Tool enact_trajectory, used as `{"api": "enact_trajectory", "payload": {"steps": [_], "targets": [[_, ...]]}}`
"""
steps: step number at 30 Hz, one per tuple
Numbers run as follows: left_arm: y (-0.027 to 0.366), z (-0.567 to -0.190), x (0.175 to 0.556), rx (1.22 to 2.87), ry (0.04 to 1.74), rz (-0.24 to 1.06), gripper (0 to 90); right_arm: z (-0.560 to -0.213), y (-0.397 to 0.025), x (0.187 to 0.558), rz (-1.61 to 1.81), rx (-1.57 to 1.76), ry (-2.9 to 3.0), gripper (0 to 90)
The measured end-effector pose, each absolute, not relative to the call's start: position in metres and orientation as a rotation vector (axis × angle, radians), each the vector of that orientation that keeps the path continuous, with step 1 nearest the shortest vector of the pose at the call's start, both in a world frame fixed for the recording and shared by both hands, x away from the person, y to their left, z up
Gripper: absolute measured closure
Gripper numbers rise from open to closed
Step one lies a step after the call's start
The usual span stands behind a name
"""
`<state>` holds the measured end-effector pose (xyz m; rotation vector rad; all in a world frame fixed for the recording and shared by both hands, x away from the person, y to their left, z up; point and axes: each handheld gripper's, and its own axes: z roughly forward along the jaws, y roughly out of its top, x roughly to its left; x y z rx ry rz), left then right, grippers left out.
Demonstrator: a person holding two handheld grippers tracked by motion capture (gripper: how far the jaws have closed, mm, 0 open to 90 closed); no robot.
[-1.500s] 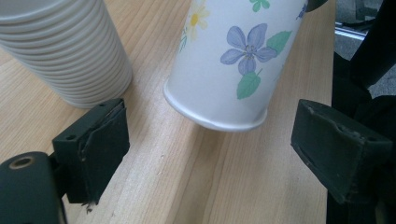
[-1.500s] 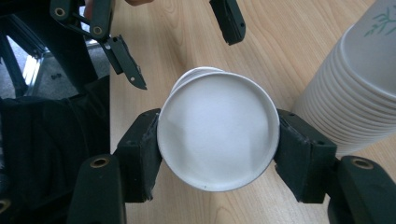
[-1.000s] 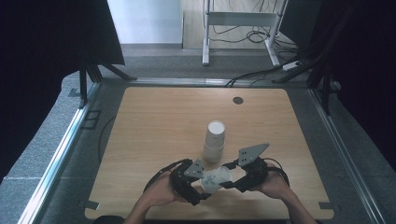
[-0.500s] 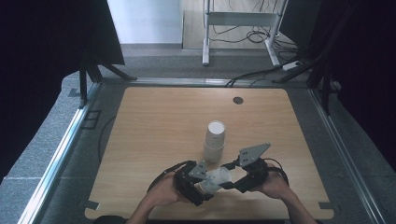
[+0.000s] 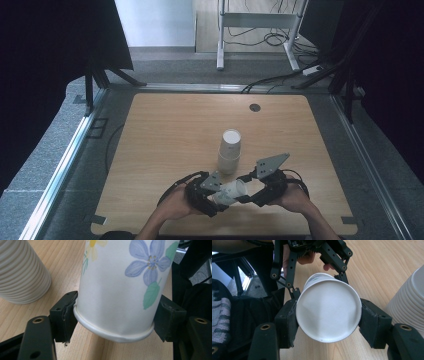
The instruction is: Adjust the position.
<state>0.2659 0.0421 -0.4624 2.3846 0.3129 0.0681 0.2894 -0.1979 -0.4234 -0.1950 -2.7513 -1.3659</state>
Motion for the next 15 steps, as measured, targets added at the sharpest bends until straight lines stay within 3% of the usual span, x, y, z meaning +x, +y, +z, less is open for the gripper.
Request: {"api": "enact_trajectory", "payload": {"steps": [7,15], "targets": [[0.0427,-0.4606,0.2663,2.391,0.319,0.070,29.1,-0.4238,-0.1981,0.2904,-1.357,-0.208,-2.749,36.5],[0.0426,-0.4575,0.2660,2.415,0.335,0.095,30.2,-0.4226,-0.1981,0.2920,-1.308,-0.248,-2.788,28.9]]}}
